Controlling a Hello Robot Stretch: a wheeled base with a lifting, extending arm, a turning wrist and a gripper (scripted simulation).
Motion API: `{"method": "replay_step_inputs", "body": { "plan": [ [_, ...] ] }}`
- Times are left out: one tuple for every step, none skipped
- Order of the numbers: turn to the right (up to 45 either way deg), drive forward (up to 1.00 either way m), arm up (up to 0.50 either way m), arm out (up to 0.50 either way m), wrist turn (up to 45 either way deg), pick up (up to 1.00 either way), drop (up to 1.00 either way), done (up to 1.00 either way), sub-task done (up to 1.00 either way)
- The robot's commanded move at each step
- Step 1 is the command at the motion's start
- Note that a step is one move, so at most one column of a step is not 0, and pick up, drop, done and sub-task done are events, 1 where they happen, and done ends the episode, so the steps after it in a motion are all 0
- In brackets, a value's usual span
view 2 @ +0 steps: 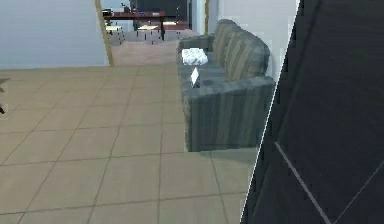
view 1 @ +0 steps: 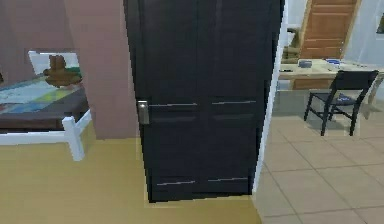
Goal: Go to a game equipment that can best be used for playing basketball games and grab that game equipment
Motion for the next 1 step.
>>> {"method": "replay_step_inputs", "body": {
  "plan": [
    [0.0, 0.15, 0.0, 0.0, 0.0, 0.0, 0.0, 0.0, 0.0]
  ]
}}
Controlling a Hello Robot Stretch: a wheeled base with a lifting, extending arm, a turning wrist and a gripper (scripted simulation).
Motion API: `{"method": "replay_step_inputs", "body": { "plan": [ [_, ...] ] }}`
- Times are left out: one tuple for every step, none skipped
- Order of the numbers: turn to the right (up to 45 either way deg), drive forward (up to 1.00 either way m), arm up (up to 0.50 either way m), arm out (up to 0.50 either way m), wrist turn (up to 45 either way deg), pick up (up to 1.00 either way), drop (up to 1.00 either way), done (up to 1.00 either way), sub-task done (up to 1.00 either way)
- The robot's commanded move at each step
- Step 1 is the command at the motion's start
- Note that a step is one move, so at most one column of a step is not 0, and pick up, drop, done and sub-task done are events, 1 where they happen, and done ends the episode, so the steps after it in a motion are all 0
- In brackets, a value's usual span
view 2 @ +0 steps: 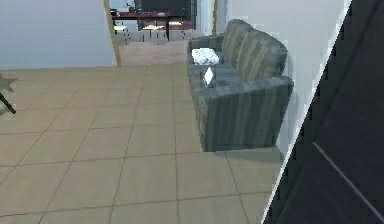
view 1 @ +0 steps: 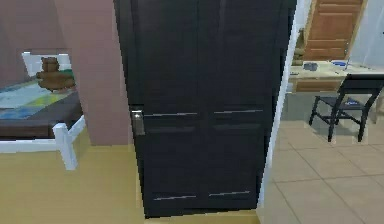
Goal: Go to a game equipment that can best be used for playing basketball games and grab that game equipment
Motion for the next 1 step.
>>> {"method": "replay_step_inputs", "body": {
  "plan": [
    [-45.0, 0.0, 0.0, 0.0, 0.0, 0.0, 0.0, 0.0, 0.0]
  ]
}}
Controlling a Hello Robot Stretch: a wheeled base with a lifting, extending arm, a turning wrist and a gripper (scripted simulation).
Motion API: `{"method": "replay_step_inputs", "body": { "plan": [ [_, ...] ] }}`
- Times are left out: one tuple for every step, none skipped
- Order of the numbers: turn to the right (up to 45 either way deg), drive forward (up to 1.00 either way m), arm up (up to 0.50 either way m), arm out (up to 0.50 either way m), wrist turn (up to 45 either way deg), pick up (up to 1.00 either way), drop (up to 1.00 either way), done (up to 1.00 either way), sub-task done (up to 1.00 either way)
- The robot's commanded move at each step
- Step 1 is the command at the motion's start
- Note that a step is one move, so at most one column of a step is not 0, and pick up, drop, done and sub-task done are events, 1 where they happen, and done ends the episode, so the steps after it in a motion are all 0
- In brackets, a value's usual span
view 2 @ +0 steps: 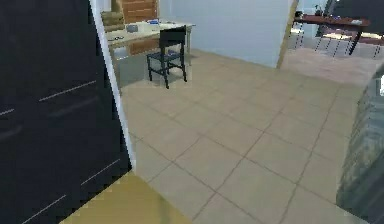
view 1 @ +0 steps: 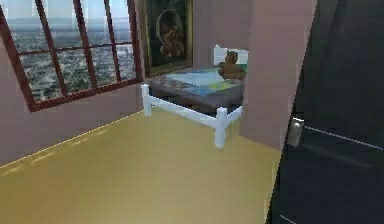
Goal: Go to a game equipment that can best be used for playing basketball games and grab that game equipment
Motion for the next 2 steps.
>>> {"method": "replay_step_inputs", "body": {
  "plan": [
    [-39.0, 0.0, 0.0, 0.0, 0.0, 0.0, 0.0, 0.0, 0.0],
    [0.0, 0.55, 0.0, 0.0, 0.0, 0.0, 0.0, 0.0, 0.0]
  ]
}}
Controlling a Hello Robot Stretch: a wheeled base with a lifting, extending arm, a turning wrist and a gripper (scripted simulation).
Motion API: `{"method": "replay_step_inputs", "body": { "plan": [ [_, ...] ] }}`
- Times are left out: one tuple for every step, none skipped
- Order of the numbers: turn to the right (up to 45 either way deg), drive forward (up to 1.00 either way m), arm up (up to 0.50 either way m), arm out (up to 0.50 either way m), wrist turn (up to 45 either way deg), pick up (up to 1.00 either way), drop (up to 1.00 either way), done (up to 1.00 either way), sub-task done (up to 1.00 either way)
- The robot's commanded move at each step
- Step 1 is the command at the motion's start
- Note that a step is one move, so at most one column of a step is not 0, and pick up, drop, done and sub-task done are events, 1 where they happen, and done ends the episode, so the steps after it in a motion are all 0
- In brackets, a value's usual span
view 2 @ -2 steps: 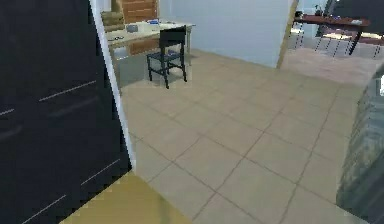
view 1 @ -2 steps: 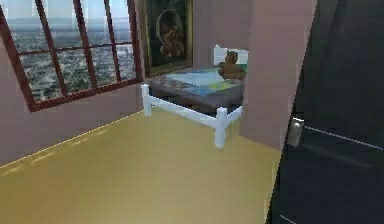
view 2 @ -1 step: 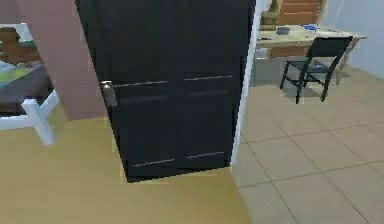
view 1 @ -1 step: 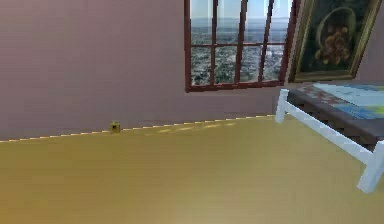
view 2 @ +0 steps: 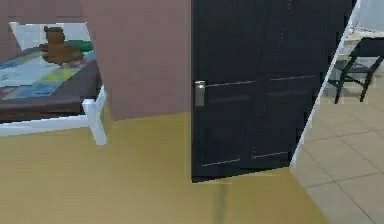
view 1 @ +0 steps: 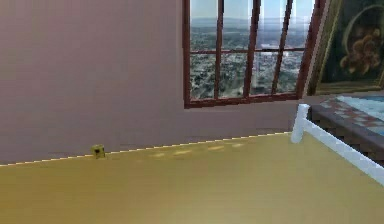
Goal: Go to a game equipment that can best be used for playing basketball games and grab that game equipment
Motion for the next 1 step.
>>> {"method": "replay_step_inputs", "body": {
  "plan": [
    [-45.0, 0.0, 0.0, 0.0, 0.0, 0.0, 0.0, 0.0, 0.0]
  ]
}}
